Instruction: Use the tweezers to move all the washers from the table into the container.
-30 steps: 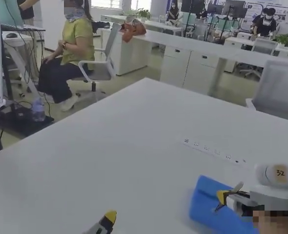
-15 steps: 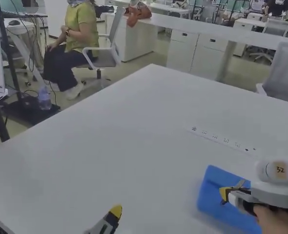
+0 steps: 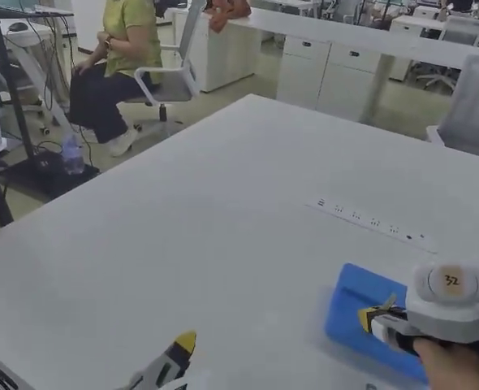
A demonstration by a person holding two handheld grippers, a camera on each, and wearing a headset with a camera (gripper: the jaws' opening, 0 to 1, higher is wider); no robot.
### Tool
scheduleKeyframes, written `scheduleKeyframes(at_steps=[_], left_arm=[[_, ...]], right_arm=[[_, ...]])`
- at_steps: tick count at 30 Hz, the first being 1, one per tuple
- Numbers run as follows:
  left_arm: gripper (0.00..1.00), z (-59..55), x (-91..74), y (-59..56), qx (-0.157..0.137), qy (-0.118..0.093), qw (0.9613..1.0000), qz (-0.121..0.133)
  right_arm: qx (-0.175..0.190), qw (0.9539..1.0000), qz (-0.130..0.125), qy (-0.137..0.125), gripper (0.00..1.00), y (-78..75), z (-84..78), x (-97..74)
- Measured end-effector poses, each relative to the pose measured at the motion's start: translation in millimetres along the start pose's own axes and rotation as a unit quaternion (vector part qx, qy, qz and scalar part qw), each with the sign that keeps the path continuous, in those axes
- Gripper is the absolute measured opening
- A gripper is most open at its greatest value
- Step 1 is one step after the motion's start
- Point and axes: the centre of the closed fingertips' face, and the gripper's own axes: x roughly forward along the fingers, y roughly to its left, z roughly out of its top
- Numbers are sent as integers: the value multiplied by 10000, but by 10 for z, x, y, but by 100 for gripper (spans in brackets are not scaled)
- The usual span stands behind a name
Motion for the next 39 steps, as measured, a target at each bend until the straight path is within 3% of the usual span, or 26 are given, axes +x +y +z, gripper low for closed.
scheduleKeyframes(at_steps=[3,6,14,23,27,33,39], left_arm=[[99,-3,1,2,7,4,10000,11],[99,1,-1,7,12,-6,10000,29],[98,7,-5,14,20,-31,10000,55],[99,24,-19,30,3,-92,9999,94],[99,21,-18,26,23,-79,9999,87],[98,14,-18,26,34,-61,9999,90],[99,10,-13,26,28,-51,9999,90]], right_arm=[[148,9998,135,28,3,4,-5,0],[72,10000,19,-12,3,2,-7,-77],[160,9987,70,-481,3,44,240,-354],[270,9971,168,-697,3,121,273,-616],[340,9967,237,-692,3,183,218,-679],[360,9976,286,-515,3,227,9,-663],[306,9988,162,-333,3,239,-212,-619]])
